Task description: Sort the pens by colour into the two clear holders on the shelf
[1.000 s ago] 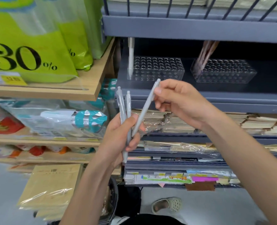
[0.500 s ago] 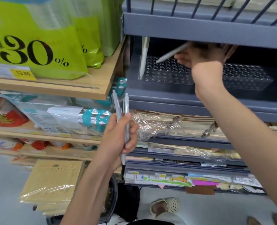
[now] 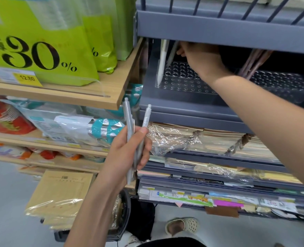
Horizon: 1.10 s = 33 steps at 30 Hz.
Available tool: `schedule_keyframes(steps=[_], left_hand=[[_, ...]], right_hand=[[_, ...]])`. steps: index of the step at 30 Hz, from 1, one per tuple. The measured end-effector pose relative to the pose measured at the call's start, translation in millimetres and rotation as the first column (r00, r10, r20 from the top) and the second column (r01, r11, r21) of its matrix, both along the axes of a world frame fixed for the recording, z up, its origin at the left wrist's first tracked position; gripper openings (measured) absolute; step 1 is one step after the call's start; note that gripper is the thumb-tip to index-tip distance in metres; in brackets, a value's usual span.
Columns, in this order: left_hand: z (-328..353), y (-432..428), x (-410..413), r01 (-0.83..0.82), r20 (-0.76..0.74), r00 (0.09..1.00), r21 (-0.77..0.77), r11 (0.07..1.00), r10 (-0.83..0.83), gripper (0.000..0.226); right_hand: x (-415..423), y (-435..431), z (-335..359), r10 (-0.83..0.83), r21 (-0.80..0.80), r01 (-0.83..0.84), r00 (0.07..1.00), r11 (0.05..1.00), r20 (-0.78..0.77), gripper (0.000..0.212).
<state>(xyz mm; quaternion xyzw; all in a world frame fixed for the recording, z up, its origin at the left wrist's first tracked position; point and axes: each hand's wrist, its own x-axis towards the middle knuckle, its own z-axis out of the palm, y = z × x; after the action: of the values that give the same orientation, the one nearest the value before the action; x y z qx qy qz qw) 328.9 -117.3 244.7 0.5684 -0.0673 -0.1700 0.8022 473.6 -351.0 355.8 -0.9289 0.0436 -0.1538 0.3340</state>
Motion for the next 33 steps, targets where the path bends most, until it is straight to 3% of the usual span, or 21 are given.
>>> schedule_keyframes(steps=[8, 11, 14, 17, 19, 21, 28, 33], left_hand=[[-1, -2, 0, -0.016, -0.006, 1.000, -0.018, 1.000, 0.016, 0.027], [-3, -3, 2, -0.034, -0.024, 0.999, -0.024, 0.999, 0.033, 0.030], [-4, -3, 2, -0.051, -0.033, 0.998, -0.034, 0.998, 0.050, 0.030], [-2, -4, 1, -0.044, -0.032, 0.999, -0.040, 0.998, 0.043, 0.031], [0, -7, 0, -0.026, -0.008, 1.000, -0.039, 0.999, 0.026, 0.029], [2, -11, -2, -0.005, 0.013, 1.000, -0.029, 1.000, 0.005, 0.027], [10, -30, -10, 0.068, 0.017, 0.998, -0.060, 0.996, -0.067, 0.020], [12, -38, -12, 0.141, -0.003, 0.990, -0.033, 0.990, -0.141, 0.021]], right_hand=[[13, 8, -6, 0.015, 0.080, -0.019, 0.998, 0.997, 0.055, 0.026], [5, 4, -7, -0.042, 0.021, 0.041, 0.998, 0.999, 0.057, 0.037], [-19, 10, -6, -0.095, 0.173, 0.064, 0.979, 0.983, 0.178, 0.026], [-68, 16, -12, 0.164, 0.322, -0.179, 0.984, 0.930, 0.075, 0.011], [-100, 18, -18, 0.378, 0.337, -0.349, 0.925, 0.875, -0.023, 0.009], [-116, 18, -23, 0.465, 0.325, -0.419, 0.882, 0.848, -0.076, 0.007], [-133, 10, -38, 0.488, 0.580, -0.337, 0.864, 0.742, -0.123, 0.003], [-140, 2, -39, 0.470, 0.637, -0.325, 0.880, 0.698, -0.066, 0.006]])
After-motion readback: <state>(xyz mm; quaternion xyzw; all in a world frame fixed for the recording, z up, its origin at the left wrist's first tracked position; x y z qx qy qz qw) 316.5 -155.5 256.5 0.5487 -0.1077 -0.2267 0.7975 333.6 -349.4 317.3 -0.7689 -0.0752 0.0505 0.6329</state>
